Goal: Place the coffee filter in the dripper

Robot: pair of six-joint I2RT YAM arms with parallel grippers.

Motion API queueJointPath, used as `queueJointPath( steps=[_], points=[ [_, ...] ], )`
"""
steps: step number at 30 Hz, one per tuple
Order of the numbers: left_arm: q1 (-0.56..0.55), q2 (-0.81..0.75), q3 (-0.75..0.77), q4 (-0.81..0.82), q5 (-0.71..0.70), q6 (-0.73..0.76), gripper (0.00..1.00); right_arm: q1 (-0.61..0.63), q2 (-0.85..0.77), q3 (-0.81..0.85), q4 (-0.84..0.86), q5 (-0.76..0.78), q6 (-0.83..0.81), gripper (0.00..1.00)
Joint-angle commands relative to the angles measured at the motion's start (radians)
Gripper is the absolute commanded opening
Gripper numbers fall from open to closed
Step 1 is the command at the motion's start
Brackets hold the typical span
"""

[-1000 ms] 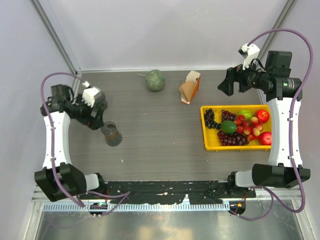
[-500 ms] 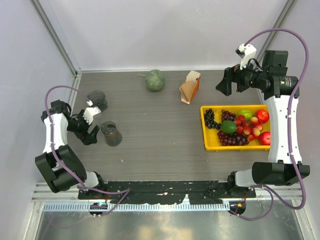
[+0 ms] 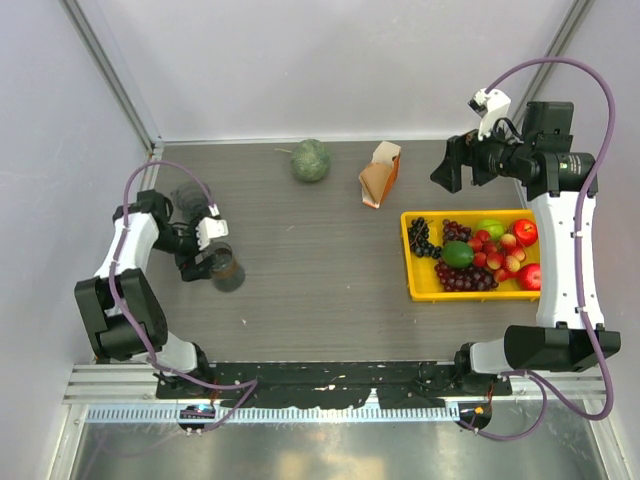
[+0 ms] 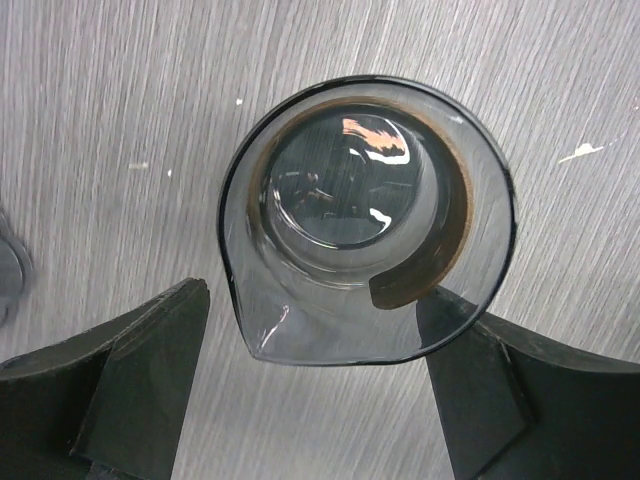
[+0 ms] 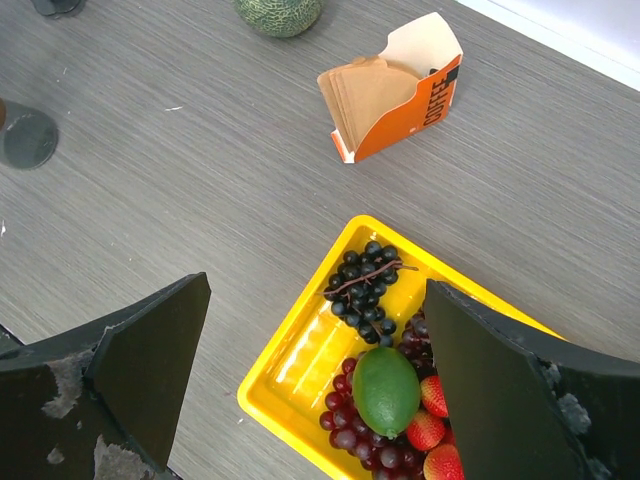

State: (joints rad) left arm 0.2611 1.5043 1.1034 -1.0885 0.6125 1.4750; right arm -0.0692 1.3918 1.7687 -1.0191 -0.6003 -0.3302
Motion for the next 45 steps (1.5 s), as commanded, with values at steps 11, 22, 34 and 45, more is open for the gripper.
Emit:
queueJointPath(
  steps=[11, 22, 34, 45],
  points=[
    [-0.291, -0.076, -0.053, 0.194, 0.063, -0.315, 0.82, 0.005, -0.079, -0.023, 0.022, 0.031, -0.001, 0.96],
    [-0.497, -0.082, -0.042, 0.337, 0.041, -0.617, 0.84, 0.005, -0.083, -0.018, 0.017, 0.040, -0.023, 0.96],
    [-0.307, -0.024, 0.163, -0.154, 0.035, -0.072, 0.99, 0.005, -0.077, -0.025, 0.014, 0.020, -0.026, 0.95],
    [-0.310, 0.054, 0.178, -0.209, -0.045, 0.145, 1.00, 0.005, -0.068, -0.012, 0.019, 0.033, -0.009, 0.95]
  ],
)
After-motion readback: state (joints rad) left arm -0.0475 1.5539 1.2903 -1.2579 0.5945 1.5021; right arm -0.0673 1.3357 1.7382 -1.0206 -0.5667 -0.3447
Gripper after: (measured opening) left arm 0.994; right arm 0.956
